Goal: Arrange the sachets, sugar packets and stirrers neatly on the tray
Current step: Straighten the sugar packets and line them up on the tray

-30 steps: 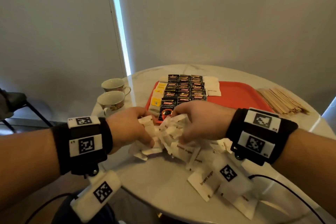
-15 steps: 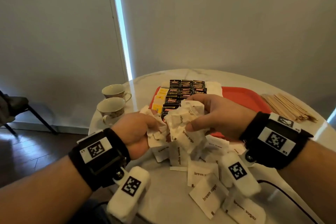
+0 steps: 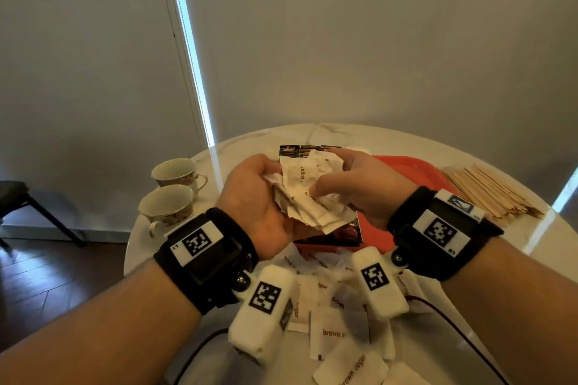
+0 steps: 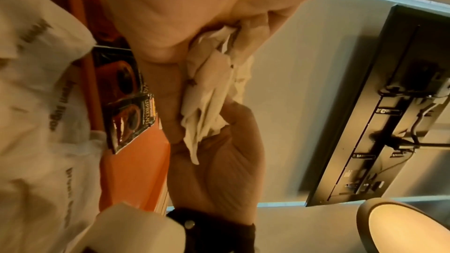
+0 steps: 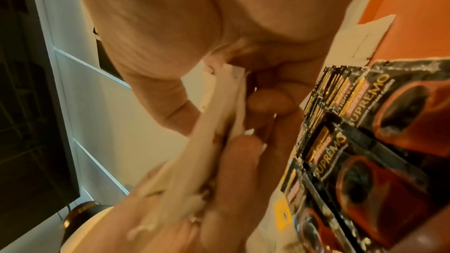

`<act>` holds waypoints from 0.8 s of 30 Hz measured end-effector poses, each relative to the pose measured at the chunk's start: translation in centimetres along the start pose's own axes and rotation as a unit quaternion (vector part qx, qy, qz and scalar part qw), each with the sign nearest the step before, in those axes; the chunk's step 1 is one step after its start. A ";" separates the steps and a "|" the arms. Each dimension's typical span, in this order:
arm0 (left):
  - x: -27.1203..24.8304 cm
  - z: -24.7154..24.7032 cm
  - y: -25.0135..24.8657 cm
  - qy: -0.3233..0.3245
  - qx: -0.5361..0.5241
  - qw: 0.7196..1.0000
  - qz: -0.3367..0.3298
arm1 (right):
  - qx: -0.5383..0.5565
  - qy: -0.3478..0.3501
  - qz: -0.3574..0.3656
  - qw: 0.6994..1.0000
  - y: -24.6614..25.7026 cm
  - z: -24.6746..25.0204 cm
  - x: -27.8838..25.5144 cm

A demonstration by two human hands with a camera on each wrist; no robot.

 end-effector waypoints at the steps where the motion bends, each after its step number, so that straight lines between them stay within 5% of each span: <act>1: 0.5 -0.4 -0.1 0.001 0.016 1.000 0.001 | -0.020 -0.007 0.002 1.000 0.1 0.2 0.3; 9: 6.0 -1.1 0.0 -0.064 0.194 0.978 -0.035 | -0.136 -0.043 0.022 0.990 0.7 3.2 2.3; 19: 11.7 0.8 -1.6 -0.138 0.068 0.986 -0.069 | 0.162 -0.116 0.017 0.980 -1.8 7.0 4.6; 24: 11.2 0.3 -1.4 -0.062 0.146 0.982 -0.106 | 0.174 -0.107 0.030 0.979 -2.4 6.6 4.8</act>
Point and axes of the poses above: each hand's wrist, its own x-axis towards the middle knuckle, its own z-axis out of the back of the hand, y = z × x, the point moved 7 cm from there along x, towards the middle knuckle, and after that the axes turned 4 degrees about -z, right-handed, at the moved point
